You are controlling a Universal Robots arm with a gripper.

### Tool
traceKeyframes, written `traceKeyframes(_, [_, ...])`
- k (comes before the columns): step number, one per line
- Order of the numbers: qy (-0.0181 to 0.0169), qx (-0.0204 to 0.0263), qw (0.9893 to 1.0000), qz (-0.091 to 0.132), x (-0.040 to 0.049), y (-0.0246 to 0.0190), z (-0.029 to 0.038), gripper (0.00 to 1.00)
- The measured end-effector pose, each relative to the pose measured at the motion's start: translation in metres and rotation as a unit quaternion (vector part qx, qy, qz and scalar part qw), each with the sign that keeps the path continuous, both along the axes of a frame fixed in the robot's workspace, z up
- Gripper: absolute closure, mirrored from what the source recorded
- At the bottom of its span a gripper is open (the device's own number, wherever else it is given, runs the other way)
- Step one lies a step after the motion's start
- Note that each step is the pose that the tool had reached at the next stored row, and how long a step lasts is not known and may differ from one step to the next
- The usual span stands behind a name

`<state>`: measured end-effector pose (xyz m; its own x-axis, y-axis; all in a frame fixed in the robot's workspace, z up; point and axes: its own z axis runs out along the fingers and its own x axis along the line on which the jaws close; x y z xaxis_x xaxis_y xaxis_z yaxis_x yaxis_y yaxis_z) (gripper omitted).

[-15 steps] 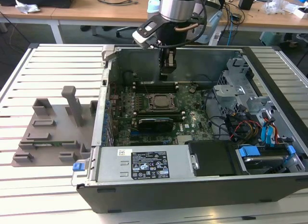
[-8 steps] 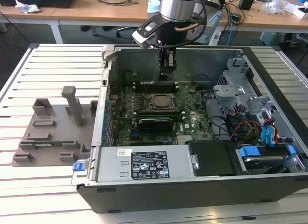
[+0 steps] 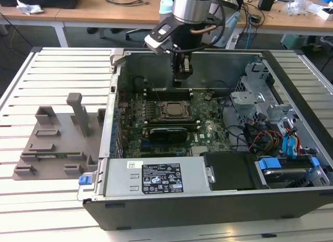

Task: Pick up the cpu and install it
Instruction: 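Install the first cpu locking lever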

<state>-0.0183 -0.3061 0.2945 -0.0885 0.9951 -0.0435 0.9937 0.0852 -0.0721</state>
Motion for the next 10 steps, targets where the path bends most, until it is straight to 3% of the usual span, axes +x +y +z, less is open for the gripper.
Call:
traceKeyframes(3, [0.0000,0.0000,0.9987,0.052,0.0000,0.0000,0.0000,0.89])
traceKeyframes(5, [0.0000,0.0000,0.9967,0.081,0.0000,0.0000,0.0000,0.89])
traceKeyframes(8, [0.0000,0.0000,0.9945,0.105,0.0000,0.0000,0.0000,0.89])
traceKeyframes(10, [0.0000,0.0000,0.9918,0.128,0.0000,0.0000,0.0000,0.89])
